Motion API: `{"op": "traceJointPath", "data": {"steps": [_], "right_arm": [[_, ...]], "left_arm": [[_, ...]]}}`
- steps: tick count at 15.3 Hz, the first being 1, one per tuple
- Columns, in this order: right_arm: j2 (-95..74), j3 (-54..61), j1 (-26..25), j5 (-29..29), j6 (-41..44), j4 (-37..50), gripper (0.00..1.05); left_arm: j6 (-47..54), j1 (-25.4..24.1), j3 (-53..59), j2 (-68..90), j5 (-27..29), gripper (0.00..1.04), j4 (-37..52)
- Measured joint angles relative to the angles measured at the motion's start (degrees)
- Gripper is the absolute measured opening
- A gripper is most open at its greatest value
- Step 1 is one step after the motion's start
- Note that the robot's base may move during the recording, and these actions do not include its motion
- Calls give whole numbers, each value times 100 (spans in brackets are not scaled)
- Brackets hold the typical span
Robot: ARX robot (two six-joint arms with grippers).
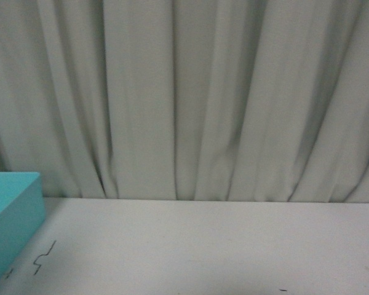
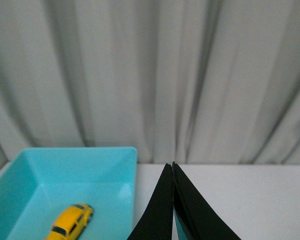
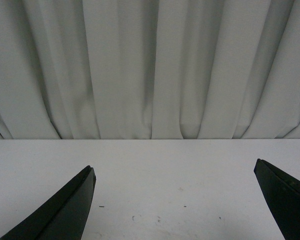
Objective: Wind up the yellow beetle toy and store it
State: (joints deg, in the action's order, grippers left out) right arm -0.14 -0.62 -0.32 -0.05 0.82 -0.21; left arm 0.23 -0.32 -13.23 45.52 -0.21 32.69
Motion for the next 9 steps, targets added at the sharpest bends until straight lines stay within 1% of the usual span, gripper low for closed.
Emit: {"op": "traceJointPath", "data": {"steps": [4, 9], "right_arm": [[0, 0, 0, 2, 0, 0, 98], [0, 0, 0, 4, 0, 0, 98]], "left_arm": [[0, 63, 267, -177, -20, 2, -94], [0, 33, 713, -951, 24, 2, -326]]}}
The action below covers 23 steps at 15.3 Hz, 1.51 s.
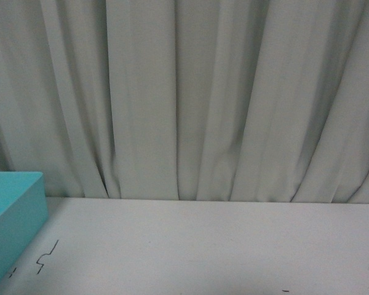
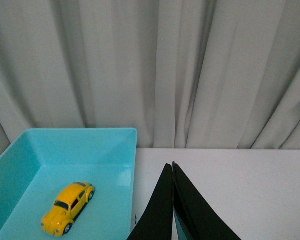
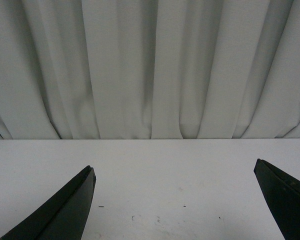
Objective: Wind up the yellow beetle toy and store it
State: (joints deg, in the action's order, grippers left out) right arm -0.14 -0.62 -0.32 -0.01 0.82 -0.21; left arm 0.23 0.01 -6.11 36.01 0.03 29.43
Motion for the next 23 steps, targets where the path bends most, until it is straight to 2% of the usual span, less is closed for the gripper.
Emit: {"op": "traceJointPath", "data": {"steps": [13, 15, 16, 18, 23], "right_arm": [[0, 0, 0, 0, 0, 0, 98], [0, 0, 0, 0, 0, 0, 98], [0, 0, 0, 0, 0, -2, 98], [0, 0, 0, -2, 0, -2, 98], [-2, 0, 0, 2, 0, 0, 98]], "left_arm": [[0, 0, 557, -1908, 0, 2, -1237], [0, 0, 557, -2579, 0, 2, -1926], [0, 0, 553, -3069, 0, 2, -2671], [0, 0, 553, -3346, -11, 2, -2992], [-2, 0, 522, -3560, 11, 2, -2900]]}}
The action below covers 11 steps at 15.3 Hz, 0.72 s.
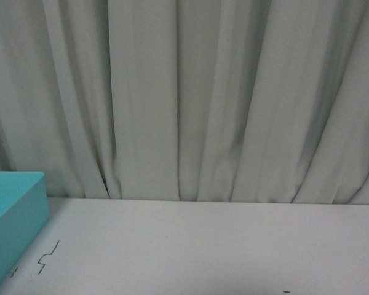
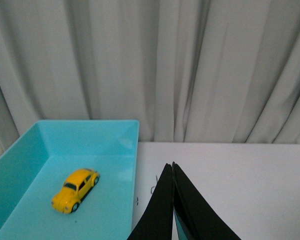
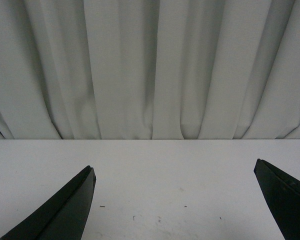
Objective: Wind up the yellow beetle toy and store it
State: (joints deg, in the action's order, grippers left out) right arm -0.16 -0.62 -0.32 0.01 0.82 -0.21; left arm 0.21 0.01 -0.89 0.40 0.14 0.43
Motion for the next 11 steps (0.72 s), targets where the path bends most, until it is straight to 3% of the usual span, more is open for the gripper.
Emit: {"op": "traceJointPath", "data": {"steps": [4, 11], "right_arm": [[0, 0, 0, -4, 0, 0, 98], [0, 0, 0, -4, 0, 0, 98]], "left_arm": [[-9, 0, 31, -7, -9, 4, -59], [-7, 0, 31, -7, -11, 87, -59]]}}
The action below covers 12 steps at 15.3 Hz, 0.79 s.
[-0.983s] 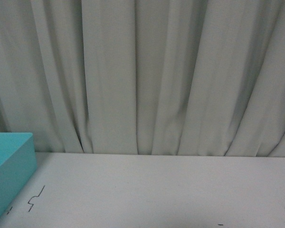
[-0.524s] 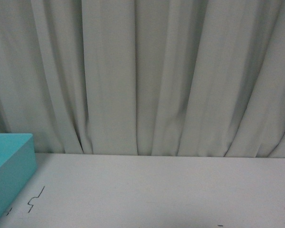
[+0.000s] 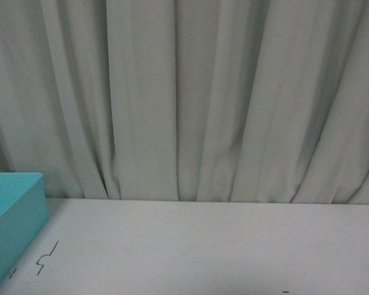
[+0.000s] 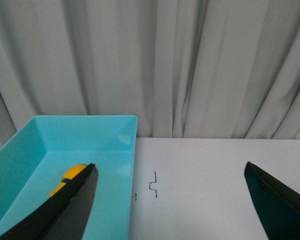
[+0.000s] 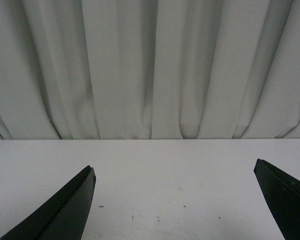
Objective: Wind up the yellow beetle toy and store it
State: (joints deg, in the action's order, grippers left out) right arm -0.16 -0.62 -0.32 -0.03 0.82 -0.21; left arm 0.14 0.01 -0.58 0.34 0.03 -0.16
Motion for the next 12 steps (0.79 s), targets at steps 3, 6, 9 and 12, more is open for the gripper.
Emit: {"op": "traceJointPath", "data": {"steps": [3, 6, 9, 12], "right_arm": [[0, 0, 0, 0, 0, 0, 98], [0, 0, 0, 0, 0, 0, 98], [0, 0, 0, 2, 0, -2, 98], [0, 0, 0, 0, 0, 2, 98]], "left_arm": [[2, 0, 0, 0, 0, 98, 0], [2, 0, 0, 0, 0, 98, -2], [2, 0, 0, 0, 0, 98, -2], [2, 0, 0, 0, 0, 98, -2]]}}
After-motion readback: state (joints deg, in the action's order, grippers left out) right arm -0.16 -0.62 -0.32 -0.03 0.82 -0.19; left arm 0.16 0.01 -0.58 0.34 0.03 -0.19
